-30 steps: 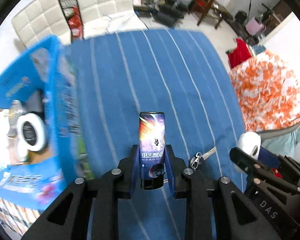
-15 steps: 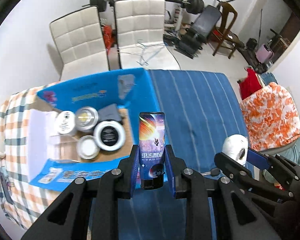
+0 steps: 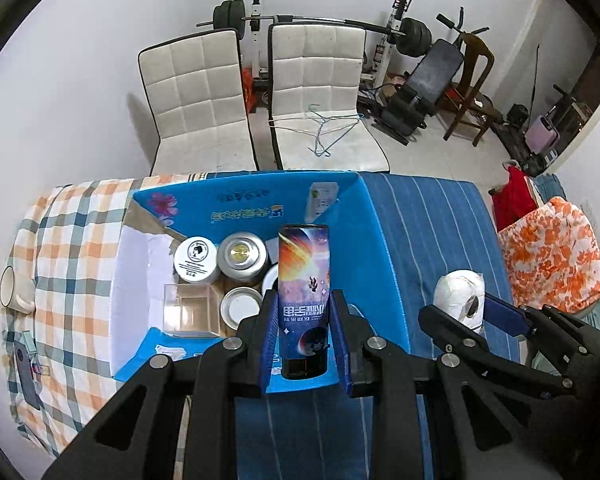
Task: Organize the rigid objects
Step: 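Lower the can and white device into the blue box while both tools open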
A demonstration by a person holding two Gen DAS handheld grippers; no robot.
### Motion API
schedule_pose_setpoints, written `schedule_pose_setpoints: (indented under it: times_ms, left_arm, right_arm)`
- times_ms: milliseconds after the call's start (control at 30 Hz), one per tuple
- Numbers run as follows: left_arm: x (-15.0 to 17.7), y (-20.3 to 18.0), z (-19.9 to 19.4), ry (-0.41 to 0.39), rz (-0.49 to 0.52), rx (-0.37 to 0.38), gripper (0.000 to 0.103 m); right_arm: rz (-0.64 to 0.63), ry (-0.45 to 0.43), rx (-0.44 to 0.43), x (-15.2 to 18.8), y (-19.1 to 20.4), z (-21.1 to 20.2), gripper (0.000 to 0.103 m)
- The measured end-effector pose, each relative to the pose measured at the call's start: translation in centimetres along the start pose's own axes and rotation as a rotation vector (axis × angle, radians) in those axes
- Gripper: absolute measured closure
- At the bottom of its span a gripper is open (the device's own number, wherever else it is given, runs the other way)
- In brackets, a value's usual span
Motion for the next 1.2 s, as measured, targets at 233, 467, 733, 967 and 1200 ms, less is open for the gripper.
schedule_pose_setpoints:
  times_ms: [233,467,733,967,1200]
  left_arm:
    - [1.5,4.2,3.4,0.092,-0.127,0.088,0.081]
    - [4.7,8.4,10.1,0.292,-0.299,0.195,0.081]
    - [5.7,10.4,13.5,0.403,-0.339,0.187,0.083]
    - [5.5,11.5,13.8,0.422,-0.353,0.166,0.082]
    - [5.3,11.5,12.6,0.413,-0.297,0.063,0.079]
  right_arm:
    - [-0.013,0.061,-0.047,0.1,2.3,4.5,0.054]
    - [-0.082,0.171,-0.070,1.4,4.9,12.3,0.054]
    - [-0.140,0.217,-0.066,2.3,7.5,16.5,0.054]
    - [-0.164,0.300,-0.073,2.8,9.2,18.8,0.053]
    - [-0.173,0.349,-0.031,3.7,9.6,19.7,0.053]
Point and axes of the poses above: each gripper's, at about its wrist camera, not at the fingertips, and z roughly the way its jaws point, y to its left, x to its underside, the point moved 5 cm from there along z, roughly the way its jaws point, and after that the axes turned 15 degrees about x, right-handed, at the moved point
